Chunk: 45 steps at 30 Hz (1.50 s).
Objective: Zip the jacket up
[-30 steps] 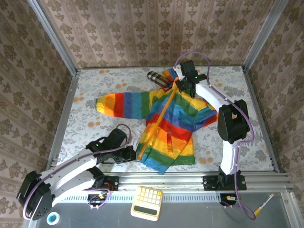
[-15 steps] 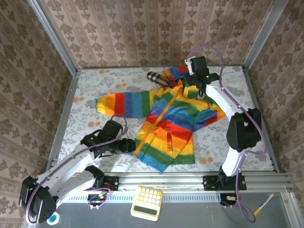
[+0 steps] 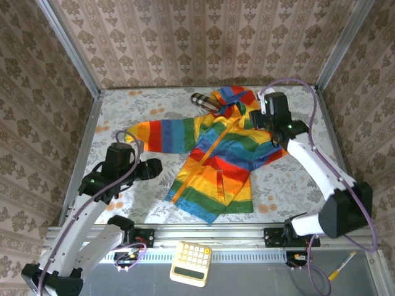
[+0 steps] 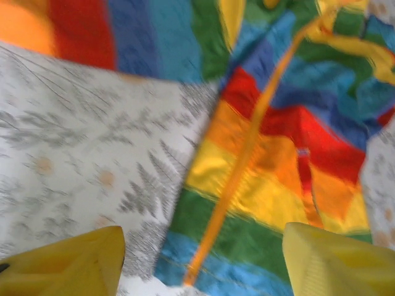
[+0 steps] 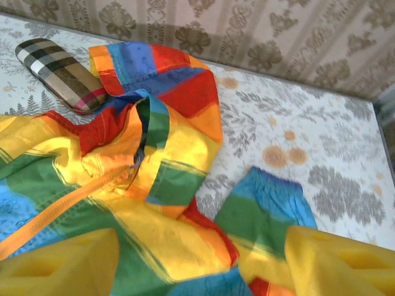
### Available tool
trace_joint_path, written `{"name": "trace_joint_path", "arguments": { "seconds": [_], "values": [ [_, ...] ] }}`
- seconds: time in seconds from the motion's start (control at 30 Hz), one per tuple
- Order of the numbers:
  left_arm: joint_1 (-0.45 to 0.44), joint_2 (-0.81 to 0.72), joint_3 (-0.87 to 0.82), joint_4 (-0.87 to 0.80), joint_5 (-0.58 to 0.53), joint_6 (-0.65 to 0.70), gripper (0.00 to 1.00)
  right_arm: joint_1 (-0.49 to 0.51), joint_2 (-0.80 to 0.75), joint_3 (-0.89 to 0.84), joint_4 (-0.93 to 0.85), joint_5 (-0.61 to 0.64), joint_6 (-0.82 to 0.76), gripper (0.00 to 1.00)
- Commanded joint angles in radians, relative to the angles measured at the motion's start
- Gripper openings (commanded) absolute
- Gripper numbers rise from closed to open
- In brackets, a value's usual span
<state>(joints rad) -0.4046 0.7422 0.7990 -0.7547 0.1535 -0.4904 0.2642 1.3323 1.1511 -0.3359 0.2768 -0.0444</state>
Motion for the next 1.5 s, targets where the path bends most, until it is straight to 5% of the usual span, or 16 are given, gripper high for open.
{"name": "trace_joint_path", "arguments": {
  "seconds": [0.0, 0.07, 0.27, 0.6, 0.77, 0.97, 1.27, 1.47],
  "values": [
    [0.054, 0.016, -0.005, 0.014, -0.175, 0.137, 0.78, -0.002, -0.121, -0.098, 0.084, 0.021, 0.021, 0.77],
    [0.090, 0.027, -0.029, 0.060, -0.251, 0.155, 0.99, -0.003, -0.181, -0.167, 0.118, 0.059, 0.018, 1.00],
    [0.140, 0.022, -0.120, 0.229, -0.327, 0.255, 1.00, -0.009, -0.285, -0.355, 0.144, 0.157, 0.113, 1.00],
    [0.146, -0.087, -0.413, 0.680, -0.485, 0.540, 1.00, -0.016, -0.327, -0.685, 0.491, 0.126, 0.155, 1.00],
    [0.147, -0.094, -0.566, 0.969, -0.400, 0.557, 1.00, -0.019, -0.374, -0.842, 0.803, 0.116, 0.101, 1.00],
    [0.177, 0.065, -0.683, 1.290, -0.437, 0.578, 1.00, -0.061, -0.361, -0.956, 1.032, 0.093, 0.047, 1.00],
    [0.340, 0.394, -0.680, 1.700, -0.260, 0.553, 1.00, -0.114, -0.079, -0.960, 1.328, 0.000, 0.037, 1.00],
    [0.384, 0.581, -0.612, 1.817, -0.199, 0.532, 1.00, -0.123, 0.084, -0.918, 1.431, -0.008, -0.004, 1.00]
  ]
}}
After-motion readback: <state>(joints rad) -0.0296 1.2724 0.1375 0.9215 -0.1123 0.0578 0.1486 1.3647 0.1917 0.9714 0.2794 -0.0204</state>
